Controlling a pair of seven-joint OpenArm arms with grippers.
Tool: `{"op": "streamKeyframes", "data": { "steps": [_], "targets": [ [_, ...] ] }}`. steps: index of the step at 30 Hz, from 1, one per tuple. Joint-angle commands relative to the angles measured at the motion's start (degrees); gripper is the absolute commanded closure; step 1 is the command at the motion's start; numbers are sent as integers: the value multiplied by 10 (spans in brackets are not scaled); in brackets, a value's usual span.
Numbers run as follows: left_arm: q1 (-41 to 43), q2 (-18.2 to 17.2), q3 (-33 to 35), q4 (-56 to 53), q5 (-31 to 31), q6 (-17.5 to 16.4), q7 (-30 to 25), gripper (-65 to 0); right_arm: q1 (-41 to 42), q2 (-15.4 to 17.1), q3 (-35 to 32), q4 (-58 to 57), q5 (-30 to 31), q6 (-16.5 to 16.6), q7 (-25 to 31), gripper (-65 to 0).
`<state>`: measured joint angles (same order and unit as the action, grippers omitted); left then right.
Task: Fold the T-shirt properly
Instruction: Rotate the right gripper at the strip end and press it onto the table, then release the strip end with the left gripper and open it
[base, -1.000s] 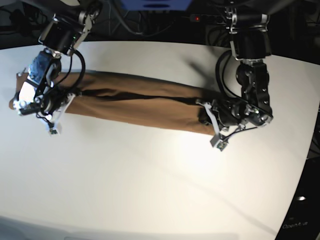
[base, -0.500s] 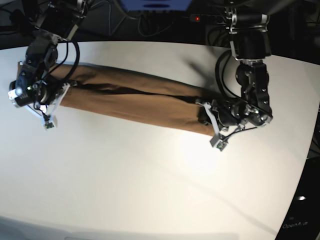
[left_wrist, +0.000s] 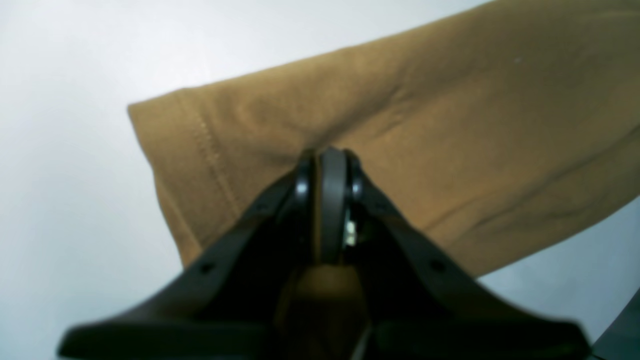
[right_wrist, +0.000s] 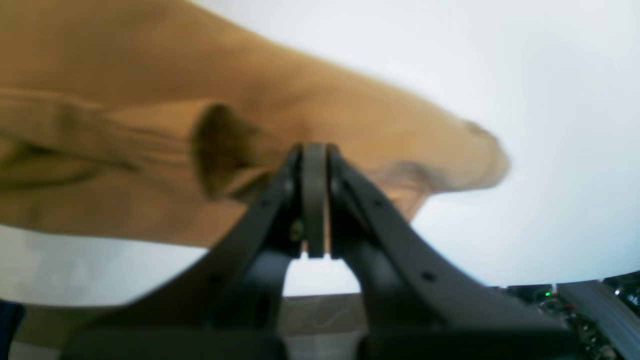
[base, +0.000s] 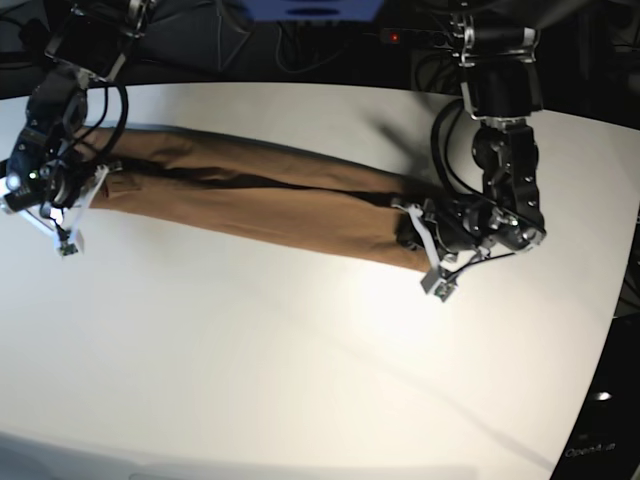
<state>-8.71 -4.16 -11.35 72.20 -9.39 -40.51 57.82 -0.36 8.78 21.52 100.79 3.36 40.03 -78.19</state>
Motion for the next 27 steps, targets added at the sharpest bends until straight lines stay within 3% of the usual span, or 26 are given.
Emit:
{"op": "streamKeyframes", "data": {
  "steps": [1,4,14,27],
  "targets": [
    [15,-4,2,-8,46,5,53,-26,6,13,2,-5,-2,0,9,-6],
    [24,-4,2,-6,46,5,53,-26,8,33,2,-60,-1,0,29,-6],
    [48,-5,-18,-2,48,5,57,-26,15,47,-5,-184,-1,0,145,-7],
    [66,1,-39,-2,45,5,59,-26,72,63,-43,-234,-1,0,149,-7]
  ]
}}
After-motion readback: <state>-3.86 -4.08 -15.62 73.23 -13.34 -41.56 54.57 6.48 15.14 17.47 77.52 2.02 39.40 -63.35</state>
